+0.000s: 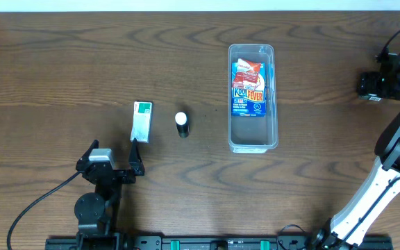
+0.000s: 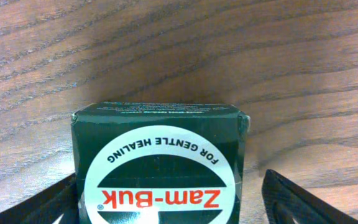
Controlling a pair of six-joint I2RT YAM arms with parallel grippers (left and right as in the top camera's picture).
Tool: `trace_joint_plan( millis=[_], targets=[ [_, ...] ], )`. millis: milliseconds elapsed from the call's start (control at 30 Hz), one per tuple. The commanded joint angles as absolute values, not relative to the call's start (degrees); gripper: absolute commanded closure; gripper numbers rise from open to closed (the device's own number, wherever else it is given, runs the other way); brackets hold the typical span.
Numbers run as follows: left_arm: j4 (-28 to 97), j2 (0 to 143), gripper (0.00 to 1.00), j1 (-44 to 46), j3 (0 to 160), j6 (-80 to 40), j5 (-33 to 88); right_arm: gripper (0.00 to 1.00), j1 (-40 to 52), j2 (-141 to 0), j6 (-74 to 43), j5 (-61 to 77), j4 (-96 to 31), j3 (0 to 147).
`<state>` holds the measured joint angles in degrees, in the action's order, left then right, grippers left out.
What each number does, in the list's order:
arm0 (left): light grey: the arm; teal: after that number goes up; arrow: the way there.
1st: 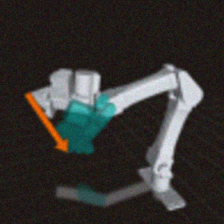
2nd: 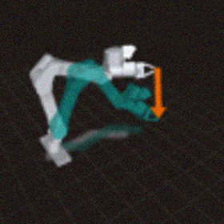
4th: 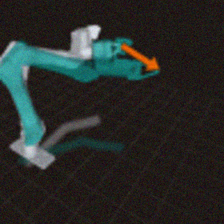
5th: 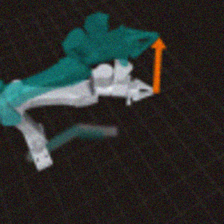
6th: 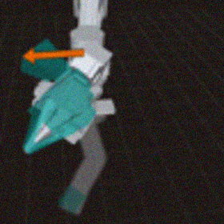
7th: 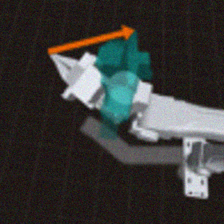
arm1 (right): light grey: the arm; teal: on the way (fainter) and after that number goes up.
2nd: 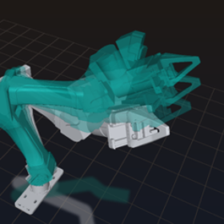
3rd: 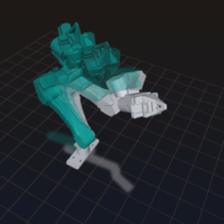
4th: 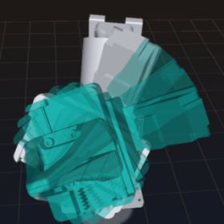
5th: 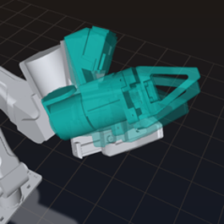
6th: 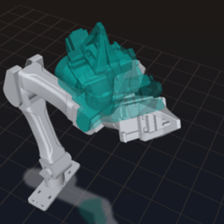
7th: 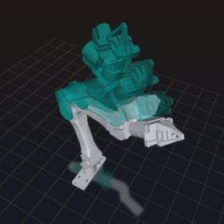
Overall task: Pack container
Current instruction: 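Move right gripper to the green Zam-Buk tin and grasp it, then carry the Zam-Buk tin into the container and release it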
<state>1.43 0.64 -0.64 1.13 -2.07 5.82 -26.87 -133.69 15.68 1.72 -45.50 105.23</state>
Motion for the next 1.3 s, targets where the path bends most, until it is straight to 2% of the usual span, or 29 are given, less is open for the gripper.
trace_joint_plan(
  millis=[0, 167, 333, 767, 1133, 1267],
  targets=[
    [3.44, 0.62, 0.02, -0.84, 0.23, -1.74, 6.66, 0.17, -27.33, -135.02, 16.38, 2.17, -45.3, 105.21],
    [3.44, 0.62, 0.02, -0.84, 0.23, -1.72, 6.66, 0.25, -27.31, -135.04, 16.38, 2.17, -45.15, 105.21],
    [3.44, 0.62, 0.02, -0.84, 0.23, -1.74, 6.66, 0.37, -27.31, -135.04, 16.36, 2.17, -44.88, 105.21],
    [3.44, 0.62, 0.02, -0.84, 0.23, -1.74, 6.66, 0.41, -27.31, -134.63, 14.46, 2.61, -44.73, 105.95],
    [3.44, 0.62, 0.02, -0.84, 0.23, -1.74, 6.66, 0.43, -25.39, -124.22, 8.88, 19.33, -48.66, 110.17],
    [3.44, 0.62, 0.02, -0.84, 0.23, -1.74, 6.66, 0.39, -22.2, -118.96, 8.73, 21.69, -51.53, 110.17]
  ],
)
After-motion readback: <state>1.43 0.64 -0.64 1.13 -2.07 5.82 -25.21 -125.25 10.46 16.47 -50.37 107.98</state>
